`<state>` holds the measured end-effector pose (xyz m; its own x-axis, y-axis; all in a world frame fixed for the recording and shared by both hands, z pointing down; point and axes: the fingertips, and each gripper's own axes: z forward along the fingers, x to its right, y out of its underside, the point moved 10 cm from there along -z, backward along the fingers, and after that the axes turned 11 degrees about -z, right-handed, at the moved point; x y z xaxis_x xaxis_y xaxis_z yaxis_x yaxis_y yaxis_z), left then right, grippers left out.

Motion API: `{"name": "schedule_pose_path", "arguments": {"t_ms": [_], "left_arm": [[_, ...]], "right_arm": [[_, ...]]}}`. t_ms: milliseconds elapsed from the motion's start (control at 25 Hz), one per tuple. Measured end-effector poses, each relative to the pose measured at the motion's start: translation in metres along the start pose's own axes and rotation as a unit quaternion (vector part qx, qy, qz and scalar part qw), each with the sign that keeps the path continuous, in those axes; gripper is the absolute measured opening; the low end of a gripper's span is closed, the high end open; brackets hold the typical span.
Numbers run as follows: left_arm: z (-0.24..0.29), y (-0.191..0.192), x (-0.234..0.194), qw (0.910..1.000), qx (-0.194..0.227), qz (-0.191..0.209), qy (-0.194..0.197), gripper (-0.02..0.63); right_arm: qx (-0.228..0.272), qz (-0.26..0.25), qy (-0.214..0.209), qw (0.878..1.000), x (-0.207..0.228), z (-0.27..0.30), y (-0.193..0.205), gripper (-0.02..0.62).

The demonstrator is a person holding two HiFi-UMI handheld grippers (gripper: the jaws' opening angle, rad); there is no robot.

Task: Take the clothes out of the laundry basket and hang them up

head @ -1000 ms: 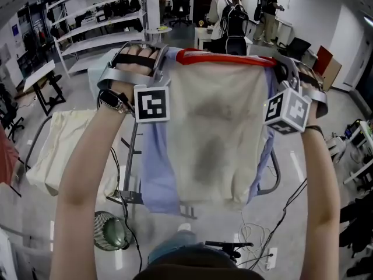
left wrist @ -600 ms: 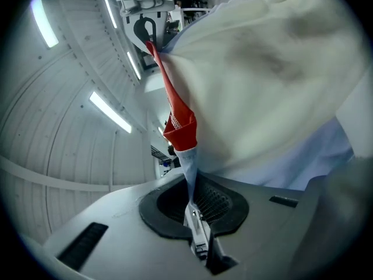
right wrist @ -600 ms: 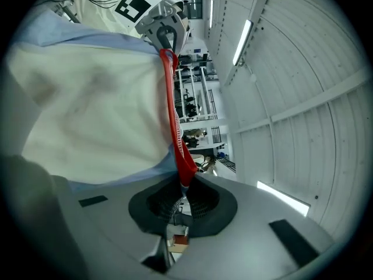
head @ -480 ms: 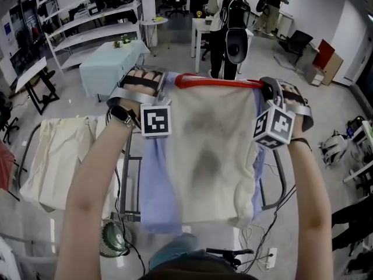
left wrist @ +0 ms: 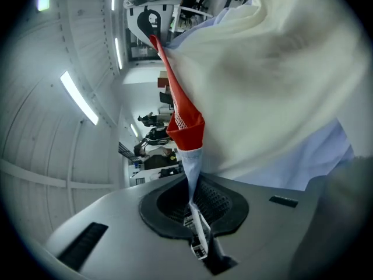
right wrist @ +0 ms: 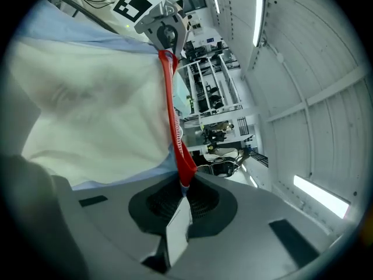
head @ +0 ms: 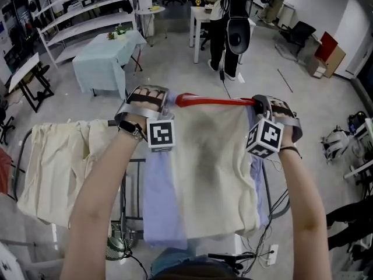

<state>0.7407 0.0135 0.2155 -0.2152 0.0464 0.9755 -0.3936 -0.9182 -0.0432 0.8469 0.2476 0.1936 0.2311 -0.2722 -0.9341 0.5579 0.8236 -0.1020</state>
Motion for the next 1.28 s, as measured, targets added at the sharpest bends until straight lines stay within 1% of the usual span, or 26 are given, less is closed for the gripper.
{"name": "schedule_pose_path", "arguments": {"t_ms": [80,200,360,560,760,920,1000,1120,1160,1240,1280], "left_arm": [[0.012,0.002,0.01,0.9999,0.001,-0.007,0.012,0.011],[0.032,0.009,0.03,0.9984,-0.013,-0.003,0.054,0.011],[0.054,0.013,0.053,0.9959,-0.019,-0.016,0.088,0.011],[0.075,0.017,0.08,0.9916,-0.027,-0.044,0.119,0.011],[0.091,0.018,0.102,0.9847,-0.04,-0.075,0.152,0.011],[0.098,0.017,0.11,0.9778,-0.049,-0.107,0.174,0.011],[0.102,0.02,0.109,0.9711,-0.053,-0.135,0.189,0.011],[0.11,0.026,0.103,0.953,-0.06,-0.192,0.227,0.012],[0.112,0.027,0.1,0.9475,-0.063,-0.209,0.234,0.037],[0.115,0.03,0.091,0.9392,-0.07,-0.236,0.239,0.163],[0.116,0.032,0.086,0.935,-0.073,-0.246,0.244,0.215]], "right_arm": [[0.0,0.006,-0.016,1.0,-0.01,0.015,-0.003,0.008],[-0.001,0.01,-0.037,0.999,-0.025,0.036,-0.009,0.008],[-0.003,0.021,-0.063,0.998,-0.043,0.062,-0.018,0.008],[-0.008,0.033,-0.094,0.995,-0.068,0.092,-0.026,0.008],[-0.016,0.059,-0.128,0.99,-0.09,0.112,-0.031,0.009],[-0.022,0.073,-0.162,0.984,-0.107,0.123,-0.034,0.009],[-0.025,0.077,-0.174,0.981,-0.113,0.128,-0.036,0.009],[-0.026,0.075,-0.191,0.978,-0.122,0.134,-0.04,0.009],[-0.025,0.073,-0.196,0.977,-0.124,0.135,-0.041,0.011],[-0.024,0.076,-0.204,0.976,-0.127,0.136,-0.042,0.009],[-0.027,0.083,-0.203,0.975,-0.126,0.137,-0.041,0.009]]}}
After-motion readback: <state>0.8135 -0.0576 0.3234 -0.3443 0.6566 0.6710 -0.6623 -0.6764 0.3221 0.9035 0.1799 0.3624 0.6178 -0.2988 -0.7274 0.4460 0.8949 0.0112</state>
